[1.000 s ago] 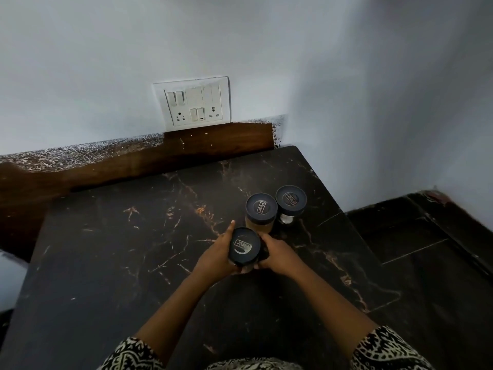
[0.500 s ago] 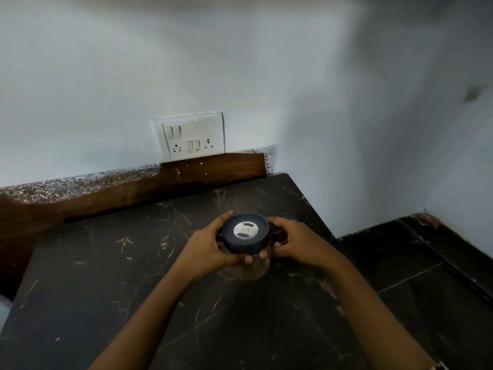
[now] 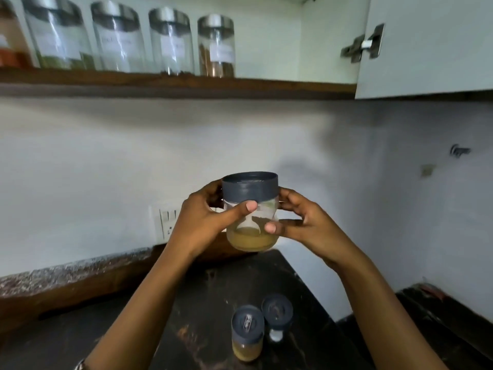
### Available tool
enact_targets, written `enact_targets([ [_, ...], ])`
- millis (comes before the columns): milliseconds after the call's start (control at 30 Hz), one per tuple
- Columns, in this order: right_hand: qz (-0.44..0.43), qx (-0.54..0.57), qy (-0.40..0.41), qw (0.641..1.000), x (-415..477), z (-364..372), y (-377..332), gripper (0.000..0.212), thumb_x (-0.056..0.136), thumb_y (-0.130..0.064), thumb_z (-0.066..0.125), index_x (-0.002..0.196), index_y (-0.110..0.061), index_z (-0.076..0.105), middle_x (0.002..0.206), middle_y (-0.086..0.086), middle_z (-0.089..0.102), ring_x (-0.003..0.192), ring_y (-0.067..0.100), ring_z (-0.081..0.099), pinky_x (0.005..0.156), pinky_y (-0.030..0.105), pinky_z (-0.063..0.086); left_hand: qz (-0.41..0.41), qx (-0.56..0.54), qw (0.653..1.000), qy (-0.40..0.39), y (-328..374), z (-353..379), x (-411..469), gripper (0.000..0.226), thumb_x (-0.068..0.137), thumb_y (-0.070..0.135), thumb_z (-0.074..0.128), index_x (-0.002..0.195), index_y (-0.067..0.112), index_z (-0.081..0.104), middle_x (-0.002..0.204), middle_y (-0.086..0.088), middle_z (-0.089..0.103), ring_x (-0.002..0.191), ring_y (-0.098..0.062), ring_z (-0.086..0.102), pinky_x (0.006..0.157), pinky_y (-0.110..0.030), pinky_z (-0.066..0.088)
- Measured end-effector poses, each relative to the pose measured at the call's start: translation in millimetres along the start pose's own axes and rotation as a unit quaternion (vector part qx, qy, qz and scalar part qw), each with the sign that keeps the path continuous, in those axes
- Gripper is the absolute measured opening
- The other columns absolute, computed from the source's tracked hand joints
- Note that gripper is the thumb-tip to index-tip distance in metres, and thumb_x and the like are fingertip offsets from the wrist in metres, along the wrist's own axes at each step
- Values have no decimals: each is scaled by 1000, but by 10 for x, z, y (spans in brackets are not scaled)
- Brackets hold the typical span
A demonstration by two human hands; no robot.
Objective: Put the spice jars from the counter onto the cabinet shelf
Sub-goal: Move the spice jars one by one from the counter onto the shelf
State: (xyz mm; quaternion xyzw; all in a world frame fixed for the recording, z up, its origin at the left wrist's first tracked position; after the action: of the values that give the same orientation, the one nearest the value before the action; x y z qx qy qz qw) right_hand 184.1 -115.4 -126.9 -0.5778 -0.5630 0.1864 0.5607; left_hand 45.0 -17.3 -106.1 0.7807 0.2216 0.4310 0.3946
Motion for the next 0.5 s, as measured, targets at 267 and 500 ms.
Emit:
enact_targets([
  [267, -54, 76, 7, 996, 85, -57, -371, 83, 64, -30, 79, 128, -56, 31, 124, -19, 55, 109, 5, 60, 81, 18, 53, 44, -83, 996, 6, 433, 11, 201, 38, 66, 56, 73, 99, 41, 64, 97, 16, 73, 90, -1, 67, 87, -36, 55],
  [500, -98, -5, 159, 982, 143, -133, -490, 95, 64, -22, 85, 137, -43, 27, 140, -6, 45, 123, 17, 51, 98, 38, 51, 51, 92, 994, -16, 629, 171, 214, 62, 75, 62, 60, 128, 43, 34, 114, 19, 53, 99, -9, 59, 83, -27, 49],
])
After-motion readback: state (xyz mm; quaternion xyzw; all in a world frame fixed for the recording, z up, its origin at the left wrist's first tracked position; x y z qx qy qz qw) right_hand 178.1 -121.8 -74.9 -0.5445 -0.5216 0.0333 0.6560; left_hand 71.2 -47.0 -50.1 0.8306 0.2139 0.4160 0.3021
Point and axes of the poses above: each hand's wrist, its own x-axis towards the middle knuckle, its own z-axis out of the palm, y = z × x, the point moved 8 cm from there along x, towards the middle knuckle
